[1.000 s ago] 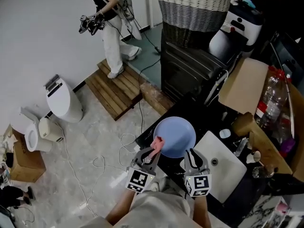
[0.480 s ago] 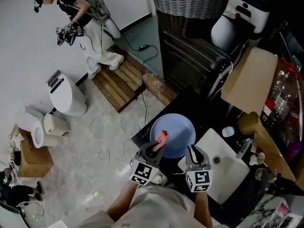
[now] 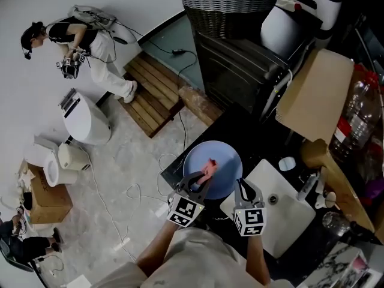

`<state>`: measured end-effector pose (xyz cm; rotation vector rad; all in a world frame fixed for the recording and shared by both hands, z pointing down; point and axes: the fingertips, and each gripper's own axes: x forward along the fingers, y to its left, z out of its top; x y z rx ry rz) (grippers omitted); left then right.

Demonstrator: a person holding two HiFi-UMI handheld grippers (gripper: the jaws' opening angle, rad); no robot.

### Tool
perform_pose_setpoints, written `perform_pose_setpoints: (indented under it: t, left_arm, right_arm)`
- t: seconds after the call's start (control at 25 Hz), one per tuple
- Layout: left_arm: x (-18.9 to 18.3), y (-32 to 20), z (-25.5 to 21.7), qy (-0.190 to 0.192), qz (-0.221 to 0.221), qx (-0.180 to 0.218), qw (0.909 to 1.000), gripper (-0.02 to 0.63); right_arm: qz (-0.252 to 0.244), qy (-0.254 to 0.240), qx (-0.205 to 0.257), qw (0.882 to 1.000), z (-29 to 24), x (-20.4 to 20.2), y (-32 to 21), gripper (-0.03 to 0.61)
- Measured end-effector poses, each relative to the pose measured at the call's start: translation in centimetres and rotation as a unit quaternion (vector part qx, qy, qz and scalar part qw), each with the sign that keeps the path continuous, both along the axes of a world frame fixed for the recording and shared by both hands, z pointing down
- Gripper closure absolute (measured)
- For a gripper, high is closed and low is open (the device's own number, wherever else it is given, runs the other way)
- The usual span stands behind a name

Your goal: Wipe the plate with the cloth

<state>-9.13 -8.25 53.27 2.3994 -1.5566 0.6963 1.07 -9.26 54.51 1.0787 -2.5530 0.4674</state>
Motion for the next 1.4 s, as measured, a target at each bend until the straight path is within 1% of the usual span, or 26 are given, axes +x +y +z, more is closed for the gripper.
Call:
perform_pose_setpoints:
  t: [0.4,0.6,0.76,0.88,1.12,1.4]
  left_arm:
    - [1.6,-1.7,3.0,-0.005,0.043,-0.033,0.9985,0.58]
    - [2.4,-2.8,4.6,-0.002,0.077,-0.051,0.9957,0.58]
    - [2.8,-3.6,5.6,0.004,0.102,-0.069,0.9924,0.58]
    - [3.3,-4.1,6.4,0.007,0.121,-0.082,0.9893,0.58]
    - [4.5,-4.6,7.8,0.005,0.158,-0.109,0.9815,0.58]
    - [5.5,-5.4,9.2,-0.003,0.189,-0.128,0.9736,0.58]
  right_arm:
    - [0.022,0.016,-0.025,0.999,2.3,0.3,-1.2,0.571]
    - [0.05,0.03,-0.036,0.998,3.5,0.6,-1.7,0.571]
    - [0.077,0.05,-0.044,0.995,4.2,0.7,-2.2,0.571]
    - [0.085,0.07,-0.053,0.992,5.0,0.6,-2.3,0.571]
    - [0.104,0.092,-0.063,0.988,6.0,0.6,-2.8,0.569]
    - [0.108,0.102,-0.082,0.985,7.2,0.4,-3.1,0.558]
